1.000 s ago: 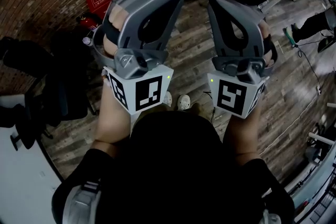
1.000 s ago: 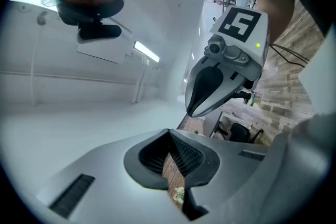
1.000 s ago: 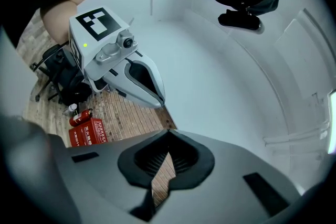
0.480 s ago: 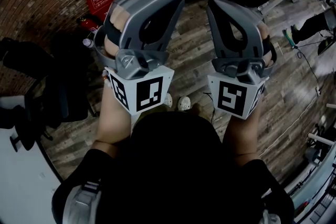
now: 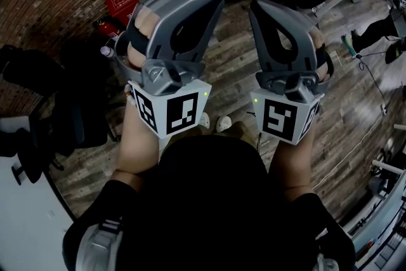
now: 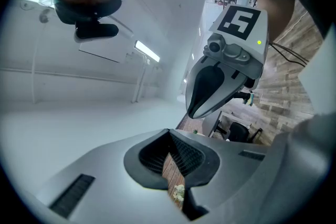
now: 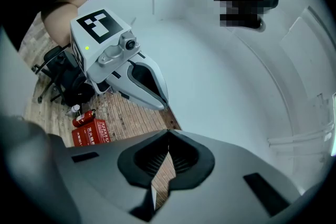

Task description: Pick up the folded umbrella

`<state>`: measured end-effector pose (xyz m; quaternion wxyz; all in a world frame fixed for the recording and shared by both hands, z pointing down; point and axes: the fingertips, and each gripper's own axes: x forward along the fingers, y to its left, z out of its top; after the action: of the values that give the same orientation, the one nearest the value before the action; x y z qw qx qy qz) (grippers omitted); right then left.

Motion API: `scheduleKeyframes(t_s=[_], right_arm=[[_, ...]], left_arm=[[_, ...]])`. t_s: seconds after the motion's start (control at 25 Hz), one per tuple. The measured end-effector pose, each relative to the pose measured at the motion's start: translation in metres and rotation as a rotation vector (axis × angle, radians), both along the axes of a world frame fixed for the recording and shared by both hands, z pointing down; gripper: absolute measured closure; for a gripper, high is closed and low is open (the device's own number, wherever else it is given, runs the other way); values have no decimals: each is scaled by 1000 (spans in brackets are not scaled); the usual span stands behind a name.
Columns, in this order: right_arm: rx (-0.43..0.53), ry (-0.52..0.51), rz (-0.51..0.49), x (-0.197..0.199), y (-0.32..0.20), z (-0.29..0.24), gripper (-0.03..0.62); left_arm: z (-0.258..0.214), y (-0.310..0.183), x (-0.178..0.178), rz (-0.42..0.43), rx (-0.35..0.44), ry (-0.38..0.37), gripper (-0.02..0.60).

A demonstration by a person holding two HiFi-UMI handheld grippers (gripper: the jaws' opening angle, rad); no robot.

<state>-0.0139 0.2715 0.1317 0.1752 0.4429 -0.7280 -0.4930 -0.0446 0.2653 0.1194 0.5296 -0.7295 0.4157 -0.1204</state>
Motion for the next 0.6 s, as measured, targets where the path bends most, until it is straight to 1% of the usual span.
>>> scheduleKeyframes(t_s=[0.32, 0.6], right_arm=[[-10, 10, 9, -21, 9, 5, 565], [-28, 15, 37, -25, 12, 14, 565]], left_arm=[[2, 10, -17, 22, 3, -3, 569], [11, 11, -28, 28, -7, -20, 569]])
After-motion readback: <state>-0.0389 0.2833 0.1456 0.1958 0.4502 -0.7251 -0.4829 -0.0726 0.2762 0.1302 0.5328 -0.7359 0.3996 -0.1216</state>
